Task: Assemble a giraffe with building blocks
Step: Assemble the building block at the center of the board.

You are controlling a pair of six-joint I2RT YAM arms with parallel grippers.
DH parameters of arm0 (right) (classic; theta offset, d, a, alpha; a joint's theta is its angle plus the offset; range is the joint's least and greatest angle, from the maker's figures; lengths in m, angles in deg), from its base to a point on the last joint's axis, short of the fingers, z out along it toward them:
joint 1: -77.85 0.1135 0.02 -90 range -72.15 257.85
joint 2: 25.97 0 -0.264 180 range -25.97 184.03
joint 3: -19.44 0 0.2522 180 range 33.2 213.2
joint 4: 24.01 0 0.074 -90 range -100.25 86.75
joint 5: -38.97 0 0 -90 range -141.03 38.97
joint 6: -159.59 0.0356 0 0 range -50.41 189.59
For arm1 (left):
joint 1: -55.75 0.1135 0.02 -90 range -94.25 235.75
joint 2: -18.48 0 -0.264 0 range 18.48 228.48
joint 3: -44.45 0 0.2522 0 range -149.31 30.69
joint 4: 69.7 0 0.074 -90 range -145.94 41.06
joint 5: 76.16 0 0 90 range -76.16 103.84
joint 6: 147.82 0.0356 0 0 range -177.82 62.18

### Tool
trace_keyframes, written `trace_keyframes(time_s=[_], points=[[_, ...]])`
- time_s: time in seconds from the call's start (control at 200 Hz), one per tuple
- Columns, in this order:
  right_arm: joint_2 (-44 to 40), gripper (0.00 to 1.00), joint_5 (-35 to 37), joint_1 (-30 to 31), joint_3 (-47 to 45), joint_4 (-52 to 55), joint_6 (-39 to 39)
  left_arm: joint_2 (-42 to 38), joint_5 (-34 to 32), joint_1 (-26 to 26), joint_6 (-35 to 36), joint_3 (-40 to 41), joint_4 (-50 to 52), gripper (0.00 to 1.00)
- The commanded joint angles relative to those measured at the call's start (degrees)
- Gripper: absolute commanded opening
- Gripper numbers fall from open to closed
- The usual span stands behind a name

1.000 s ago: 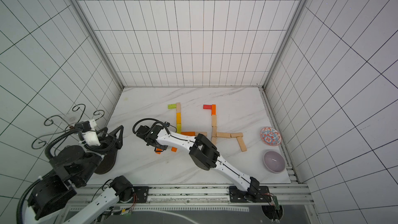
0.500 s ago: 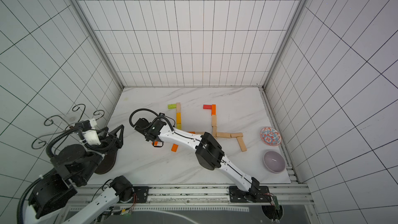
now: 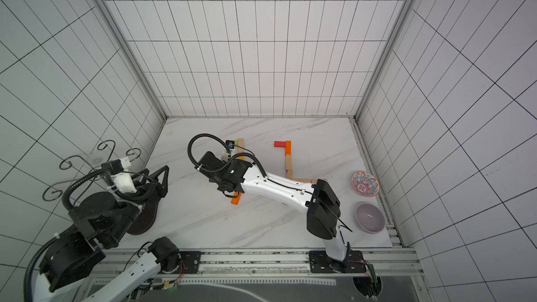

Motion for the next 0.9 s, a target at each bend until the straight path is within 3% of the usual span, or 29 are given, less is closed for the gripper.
trace_keyframes(time_s=[0.0, 0.22, 0.535, 0.73, 0.895], points=[[-6.5, 0.16, 2.8, 0.2, -10.9, -3.5, -3.8, 1.2, 2.8, 0.2, -1.5, 1.7, -2.1, 0.75], [-17.2, 0.16, 1.2, -0.6, -29.0, -6.5, -6.7, 3.4, 8.5, 0.2, -2.9, 7.3, -6.5, 0.75], [-23.6, 0.15, -8.2, -6.0, -47.7, -14.2, -9.3, 11.9, 21.1, -0.5, -6.7, 14.7, -12.6, 0.73], [-22.7, 0.16, -10.3, -8.8, -51.6, -16.1, -11.3, 16.2, 18.0, -6.1, -8.4, 15.5, -13.9, 0.73], [-21.2, 0.18, -12.1, -10.7, -53.2, -17.5, -10.9, 17.5, 17.5, -6.6, -9.1, 15.4, -14.4, 0.73]])
